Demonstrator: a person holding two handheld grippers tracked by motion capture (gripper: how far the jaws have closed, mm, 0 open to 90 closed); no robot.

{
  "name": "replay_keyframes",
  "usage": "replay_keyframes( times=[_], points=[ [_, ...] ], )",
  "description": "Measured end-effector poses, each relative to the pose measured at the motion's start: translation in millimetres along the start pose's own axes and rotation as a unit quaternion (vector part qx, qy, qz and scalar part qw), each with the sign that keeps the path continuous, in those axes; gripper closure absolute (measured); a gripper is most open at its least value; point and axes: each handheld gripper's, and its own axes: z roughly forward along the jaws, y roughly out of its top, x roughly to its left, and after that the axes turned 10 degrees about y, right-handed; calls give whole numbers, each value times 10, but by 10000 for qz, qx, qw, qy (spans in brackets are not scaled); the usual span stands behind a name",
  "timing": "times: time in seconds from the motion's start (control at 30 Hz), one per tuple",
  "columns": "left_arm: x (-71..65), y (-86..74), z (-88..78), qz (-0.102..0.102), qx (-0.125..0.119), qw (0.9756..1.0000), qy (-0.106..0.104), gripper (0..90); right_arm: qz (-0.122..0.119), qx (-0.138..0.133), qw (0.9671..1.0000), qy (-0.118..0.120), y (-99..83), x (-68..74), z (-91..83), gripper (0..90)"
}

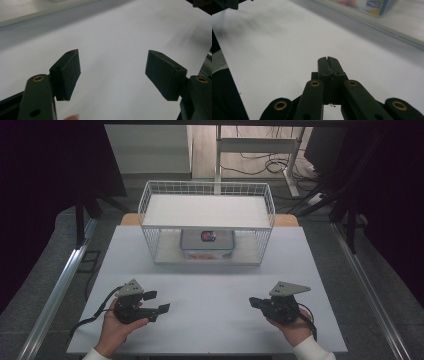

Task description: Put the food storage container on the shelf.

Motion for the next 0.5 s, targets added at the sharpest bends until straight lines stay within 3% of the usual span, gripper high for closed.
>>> replay_keyframes(
  times=[0.13, 0.27, 0.4, 0.5],
  points=[
    [-4, -9, -6, 58, -5, 10000, 34, 278, 0, 118, 9999, -86, -79, -27, -31, 799],
    [-11, -10, 0, 88, -3, 10000, 7, 276, -12, -37, 9994, -356, -87, -6, 5, 419],
    [-1, 5, 8, 49, -14, 10000, 10, 275, 49, -274, 9988, -413, -64, -1, -44, 295],
    [2, 9, 20, 32, -2, 10000, 14, 275, 50, -254, 9985, -490, -74, -29, -60, 257]
  ],
)
